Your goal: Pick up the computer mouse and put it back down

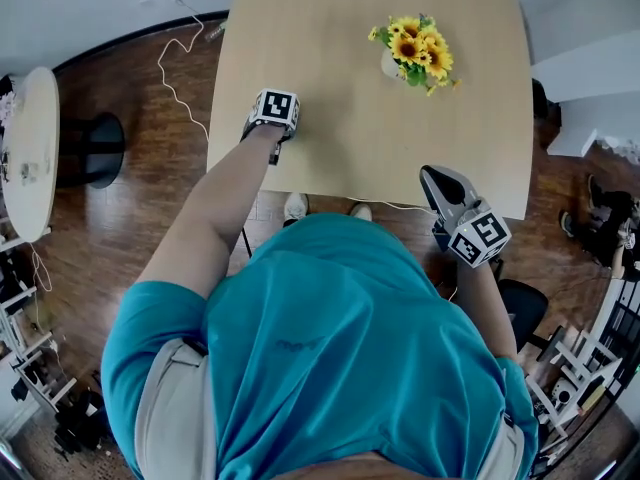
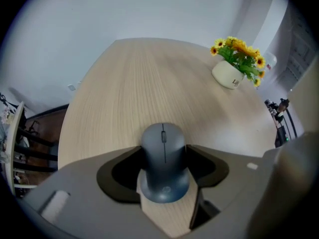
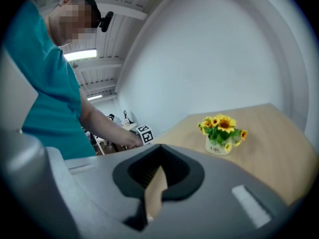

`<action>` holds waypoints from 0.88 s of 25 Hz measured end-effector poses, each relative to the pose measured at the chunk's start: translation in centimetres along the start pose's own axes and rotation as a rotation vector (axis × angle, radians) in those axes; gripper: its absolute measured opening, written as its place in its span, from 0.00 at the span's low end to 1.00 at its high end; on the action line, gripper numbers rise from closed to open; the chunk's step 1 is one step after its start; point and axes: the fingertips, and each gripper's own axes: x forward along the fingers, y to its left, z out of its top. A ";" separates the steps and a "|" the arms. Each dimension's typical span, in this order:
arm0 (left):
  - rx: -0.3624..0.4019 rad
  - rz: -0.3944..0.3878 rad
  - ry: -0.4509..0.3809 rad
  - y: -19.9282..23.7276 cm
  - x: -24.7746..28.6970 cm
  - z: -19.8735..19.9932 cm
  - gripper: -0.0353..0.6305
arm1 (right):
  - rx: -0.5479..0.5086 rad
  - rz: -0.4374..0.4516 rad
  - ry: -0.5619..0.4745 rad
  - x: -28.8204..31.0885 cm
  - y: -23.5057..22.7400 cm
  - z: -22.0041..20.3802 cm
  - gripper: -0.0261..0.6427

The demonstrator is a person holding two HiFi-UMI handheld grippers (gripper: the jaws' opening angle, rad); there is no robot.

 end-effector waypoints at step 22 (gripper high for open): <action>0.014 -0.580 -0.705 -8.5 -21.8 3.7 0.50 | -0.084 0.070 -0.066 2.7 1.2 4.2 0.04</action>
